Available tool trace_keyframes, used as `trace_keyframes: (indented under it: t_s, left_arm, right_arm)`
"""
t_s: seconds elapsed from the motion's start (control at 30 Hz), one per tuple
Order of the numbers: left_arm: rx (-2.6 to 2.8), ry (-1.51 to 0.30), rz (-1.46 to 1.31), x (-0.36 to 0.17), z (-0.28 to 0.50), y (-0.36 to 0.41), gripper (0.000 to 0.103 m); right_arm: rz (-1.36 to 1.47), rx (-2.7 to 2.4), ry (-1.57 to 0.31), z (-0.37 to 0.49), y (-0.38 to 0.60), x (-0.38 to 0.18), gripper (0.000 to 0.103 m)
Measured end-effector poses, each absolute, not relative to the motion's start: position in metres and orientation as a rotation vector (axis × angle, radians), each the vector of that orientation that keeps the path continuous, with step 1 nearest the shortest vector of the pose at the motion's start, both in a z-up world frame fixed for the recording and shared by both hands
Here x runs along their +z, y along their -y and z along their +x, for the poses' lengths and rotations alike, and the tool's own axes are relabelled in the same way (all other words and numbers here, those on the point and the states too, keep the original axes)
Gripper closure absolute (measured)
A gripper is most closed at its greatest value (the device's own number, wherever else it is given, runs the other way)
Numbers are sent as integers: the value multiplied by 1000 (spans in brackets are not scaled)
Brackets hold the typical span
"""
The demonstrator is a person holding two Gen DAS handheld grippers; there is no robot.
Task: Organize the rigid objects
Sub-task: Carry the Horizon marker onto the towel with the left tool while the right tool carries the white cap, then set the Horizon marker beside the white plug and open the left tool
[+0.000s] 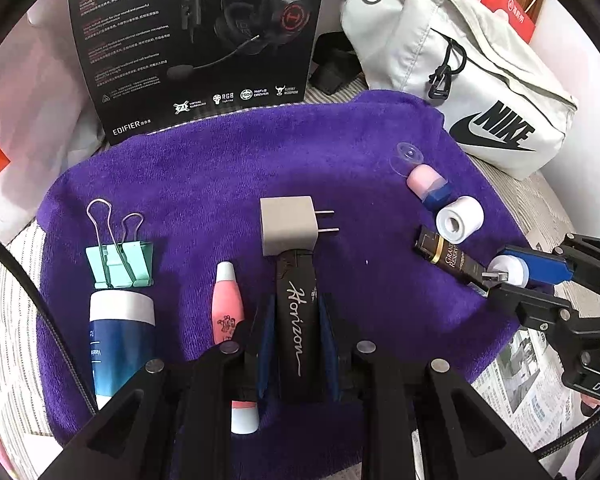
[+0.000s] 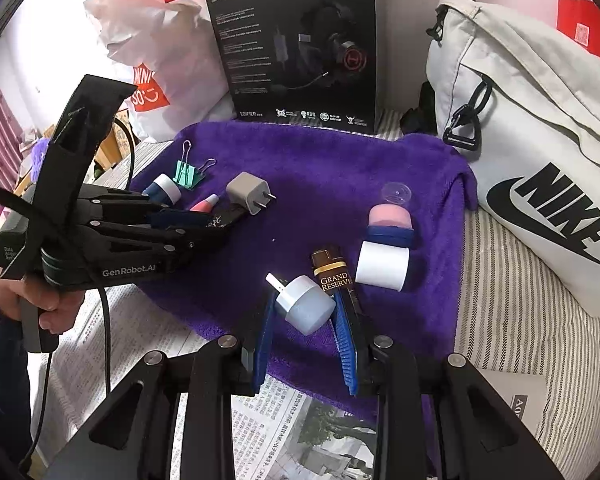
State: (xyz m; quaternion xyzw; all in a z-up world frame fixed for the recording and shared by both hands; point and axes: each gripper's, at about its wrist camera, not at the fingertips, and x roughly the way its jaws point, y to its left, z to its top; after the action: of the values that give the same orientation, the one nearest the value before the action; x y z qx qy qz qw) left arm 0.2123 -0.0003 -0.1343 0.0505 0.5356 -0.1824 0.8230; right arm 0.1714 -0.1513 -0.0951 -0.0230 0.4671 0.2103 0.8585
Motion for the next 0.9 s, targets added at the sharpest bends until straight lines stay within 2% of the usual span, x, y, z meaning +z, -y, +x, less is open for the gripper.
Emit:
trace_keyframes:
  t_s: [0.3,0.53,0.7,0.8,0.9]
  left_arm:
    - [-374,-1146,142,-133,211,4,81]
    - [-360,-1182,155,-130,203,2,64]
    - [-345,-1195,136,-121,194,-5,63]
    - [-335,-1186,104,-112,187,-13,54]
    - [-315,-1178,94,-99,178,-22,53]
  right_arm:
    - [-37,443,-977,170,153,-95,74]
    - [-33,443,-971,166,156,-93,74]
    - [-19,440,-978,166,159,-95,74]
    - [-22,443,-993,167,157,-99,73]
    - [-23,447,-1009,169,154,-101,73]
